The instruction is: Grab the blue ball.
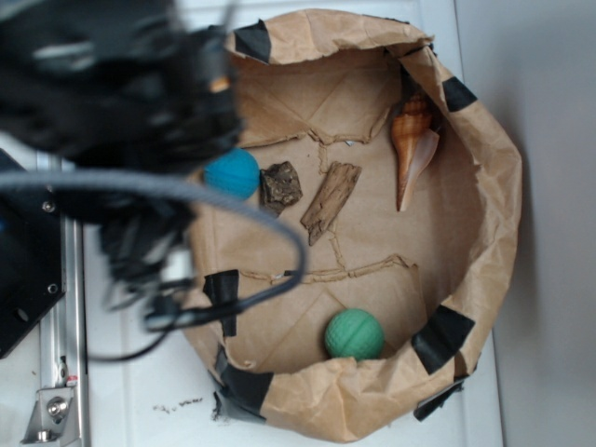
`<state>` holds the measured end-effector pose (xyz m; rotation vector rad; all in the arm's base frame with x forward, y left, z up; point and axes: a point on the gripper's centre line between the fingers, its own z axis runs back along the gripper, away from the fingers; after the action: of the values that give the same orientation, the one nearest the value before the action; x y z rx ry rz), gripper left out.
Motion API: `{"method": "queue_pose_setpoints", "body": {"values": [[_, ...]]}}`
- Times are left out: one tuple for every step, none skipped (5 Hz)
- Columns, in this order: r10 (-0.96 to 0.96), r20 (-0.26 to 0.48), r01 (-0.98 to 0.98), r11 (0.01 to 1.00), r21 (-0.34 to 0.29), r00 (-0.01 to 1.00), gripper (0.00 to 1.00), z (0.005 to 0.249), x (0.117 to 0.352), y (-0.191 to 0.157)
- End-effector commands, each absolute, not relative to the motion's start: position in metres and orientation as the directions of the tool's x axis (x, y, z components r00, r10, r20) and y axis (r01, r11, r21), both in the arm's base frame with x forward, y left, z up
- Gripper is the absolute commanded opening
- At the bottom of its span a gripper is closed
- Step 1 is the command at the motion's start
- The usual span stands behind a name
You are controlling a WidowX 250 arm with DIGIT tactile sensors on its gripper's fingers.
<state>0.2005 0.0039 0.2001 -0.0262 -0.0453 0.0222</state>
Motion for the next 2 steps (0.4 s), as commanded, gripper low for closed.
{"method": "queue_pose_setpoints", "body": {"values": [[-0.209, 0.122, 0.214, 0.976, -0.03, 0.97, 1.0, 0.174, 0.242, 0.001], [-0.318, 0.087, 0.32, 0.947, -0.014, 0.944, 1.0, 0.143, 0.239, -0.012]]}}
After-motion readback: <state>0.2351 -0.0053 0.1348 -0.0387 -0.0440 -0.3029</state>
